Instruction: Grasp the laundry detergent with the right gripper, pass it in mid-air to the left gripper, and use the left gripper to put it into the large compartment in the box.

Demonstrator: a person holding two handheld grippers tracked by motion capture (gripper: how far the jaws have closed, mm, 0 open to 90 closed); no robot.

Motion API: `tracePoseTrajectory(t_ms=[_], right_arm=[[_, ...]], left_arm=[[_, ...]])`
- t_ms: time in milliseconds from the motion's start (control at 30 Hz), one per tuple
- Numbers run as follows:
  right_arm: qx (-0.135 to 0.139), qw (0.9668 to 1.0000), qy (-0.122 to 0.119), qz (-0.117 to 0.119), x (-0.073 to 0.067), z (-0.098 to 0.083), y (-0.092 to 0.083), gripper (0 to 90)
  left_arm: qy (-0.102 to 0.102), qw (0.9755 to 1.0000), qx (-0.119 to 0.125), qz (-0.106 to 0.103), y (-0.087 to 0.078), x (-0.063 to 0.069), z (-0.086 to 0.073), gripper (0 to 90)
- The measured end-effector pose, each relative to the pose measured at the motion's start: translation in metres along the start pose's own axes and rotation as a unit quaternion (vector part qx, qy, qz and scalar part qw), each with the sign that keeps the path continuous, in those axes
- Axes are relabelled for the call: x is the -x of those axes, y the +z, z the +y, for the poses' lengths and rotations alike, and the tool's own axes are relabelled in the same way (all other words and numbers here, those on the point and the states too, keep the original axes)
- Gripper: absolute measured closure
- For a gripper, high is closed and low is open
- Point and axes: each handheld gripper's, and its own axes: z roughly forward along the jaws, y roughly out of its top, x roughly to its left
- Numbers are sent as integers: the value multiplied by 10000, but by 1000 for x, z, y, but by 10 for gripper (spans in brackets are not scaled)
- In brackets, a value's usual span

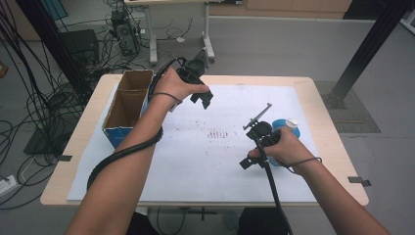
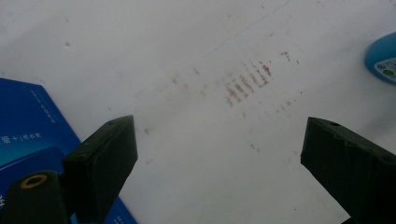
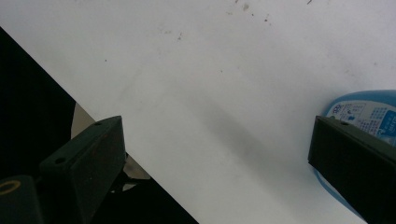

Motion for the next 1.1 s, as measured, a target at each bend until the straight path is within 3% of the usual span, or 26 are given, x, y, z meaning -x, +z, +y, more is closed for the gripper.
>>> tracePoseTrajectory(t_ms=[167,1100], right_arm=[[24,10000,-17,24,-1,-4,-2,40],[34,9999,97,-21,1,-36,-8,40]], left_arm=[[-77,10000,9,16,0,-2,-4,112],[-73,10000,-4,-47,4,2,-9,111]])
